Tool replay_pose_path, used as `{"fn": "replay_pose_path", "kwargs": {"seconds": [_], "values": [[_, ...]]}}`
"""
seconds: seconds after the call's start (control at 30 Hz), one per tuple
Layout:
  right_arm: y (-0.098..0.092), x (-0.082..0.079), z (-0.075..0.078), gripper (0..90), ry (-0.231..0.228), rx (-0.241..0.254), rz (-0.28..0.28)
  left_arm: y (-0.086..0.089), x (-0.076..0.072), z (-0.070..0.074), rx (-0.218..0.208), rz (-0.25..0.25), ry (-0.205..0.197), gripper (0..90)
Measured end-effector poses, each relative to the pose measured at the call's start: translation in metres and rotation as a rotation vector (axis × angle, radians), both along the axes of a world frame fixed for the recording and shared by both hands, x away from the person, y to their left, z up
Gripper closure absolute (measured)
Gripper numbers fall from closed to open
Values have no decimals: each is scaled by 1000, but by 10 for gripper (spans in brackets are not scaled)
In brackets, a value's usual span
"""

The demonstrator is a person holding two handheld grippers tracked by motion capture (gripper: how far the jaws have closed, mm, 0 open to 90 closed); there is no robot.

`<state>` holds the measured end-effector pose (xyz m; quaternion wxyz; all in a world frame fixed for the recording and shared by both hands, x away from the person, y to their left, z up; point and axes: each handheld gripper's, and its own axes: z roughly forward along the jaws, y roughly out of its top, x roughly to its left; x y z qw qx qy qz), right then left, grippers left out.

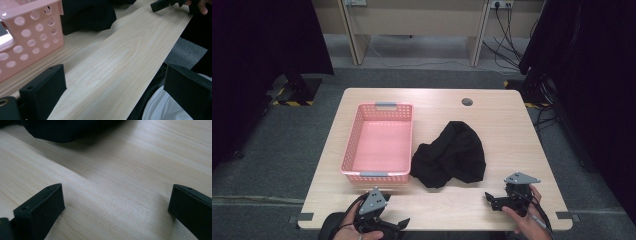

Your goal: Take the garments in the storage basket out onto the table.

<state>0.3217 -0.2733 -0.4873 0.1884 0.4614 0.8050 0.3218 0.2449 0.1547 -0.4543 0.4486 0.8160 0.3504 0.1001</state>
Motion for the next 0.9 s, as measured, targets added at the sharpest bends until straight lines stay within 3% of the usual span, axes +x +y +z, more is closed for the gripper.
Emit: {"fn": "replay_pose_path", "kwargs": {"seconds": [0.9], "values": [[0, 0, 0, 4, 0, 0, 0, 4, -17, -1, -12, 22, -26, 37]]}}
